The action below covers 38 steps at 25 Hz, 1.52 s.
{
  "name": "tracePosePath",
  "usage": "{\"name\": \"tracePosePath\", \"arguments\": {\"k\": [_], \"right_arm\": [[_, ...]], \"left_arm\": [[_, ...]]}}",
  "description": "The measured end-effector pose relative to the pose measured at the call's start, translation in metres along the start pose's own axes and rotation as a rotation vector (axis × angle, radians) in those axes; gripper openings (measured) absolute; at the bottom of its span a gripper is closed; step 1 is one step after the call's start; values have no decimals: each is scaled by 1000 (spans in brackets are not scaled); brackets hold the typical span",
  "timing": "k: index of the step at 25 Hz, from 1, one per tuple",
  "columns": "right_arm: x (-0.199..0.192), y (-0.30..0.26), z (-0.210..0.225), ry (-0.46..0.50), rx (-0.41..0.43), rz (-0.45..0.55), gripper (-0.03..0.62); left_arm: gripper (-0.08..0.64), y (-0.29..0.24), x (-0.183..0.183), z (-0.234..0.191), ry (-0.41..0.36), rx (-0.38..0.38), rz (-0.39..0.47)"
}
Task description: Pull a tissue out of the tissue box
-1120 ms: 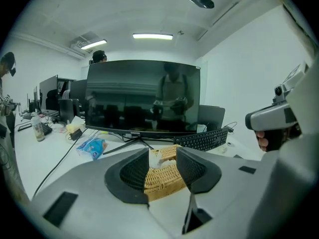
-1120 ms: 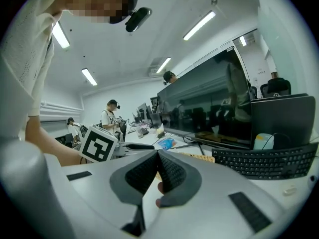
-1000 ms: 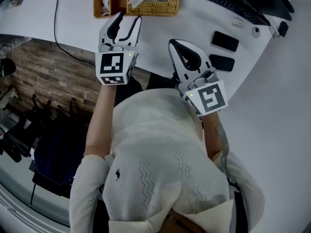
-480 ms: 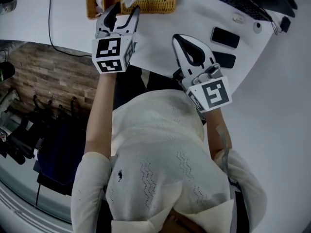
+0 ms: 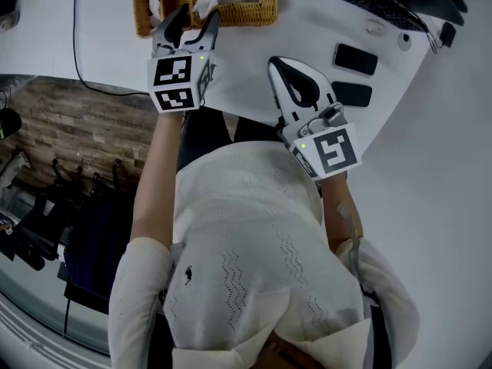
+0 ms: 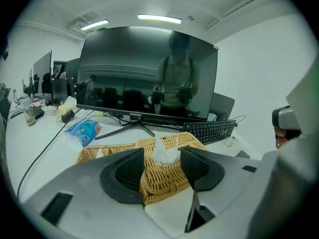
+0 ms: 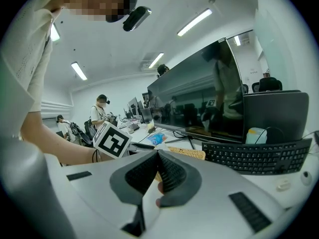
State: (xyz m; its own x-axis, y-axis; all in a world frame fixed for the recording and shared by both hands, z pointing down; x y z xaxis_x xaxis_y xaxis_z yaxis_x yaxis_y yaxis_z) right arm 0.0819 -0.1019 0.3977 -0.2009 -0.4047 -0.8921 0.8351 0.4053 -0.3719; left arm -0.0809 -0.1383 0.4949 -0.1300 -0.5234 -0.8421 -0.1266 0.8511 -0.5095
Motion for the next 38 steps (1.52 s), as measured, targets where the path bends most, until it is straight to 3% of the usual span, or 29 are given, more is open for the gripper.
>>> {"name": "tracePosePath", "arguments": {"k": [6,9,14,26,38], "right_arm": [[1,-7,-3,38,-24,-7,2],[3,-8,-2,43,-32,8,2],[1,-7,1,28,-34,4,2],[1,-4,-4,44,-41,1,2],[1,-1,-14,55,-52,4,2]], "left_arm": [[188,-6,-4,-2,52,-27,-4],[75,-7,-4,-4,48,5,2],[31,-6,-1,-3,22,25,10],[20,3,1,8,-69,-12,13],[20,13,0,13,-83,-36,21]]}}
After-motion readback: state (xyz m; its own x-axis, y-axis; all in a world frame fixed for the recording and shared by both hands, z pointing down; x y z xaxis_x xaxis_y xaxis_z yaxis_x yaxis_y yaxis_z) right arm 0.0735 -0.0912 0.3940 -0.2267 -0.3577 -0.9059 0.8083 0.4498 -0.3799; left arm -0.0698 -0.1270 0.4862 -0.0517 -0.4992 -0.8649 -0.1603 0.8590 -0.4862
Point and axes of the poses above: the fingertips, and each gripper's own axes: y backward along the fingers, z to its right, x out of its top, the point moved 3 cm from there along y, backward along the fingers, and after that the axes turned 4 degrees about z, right-handed, at the moved point
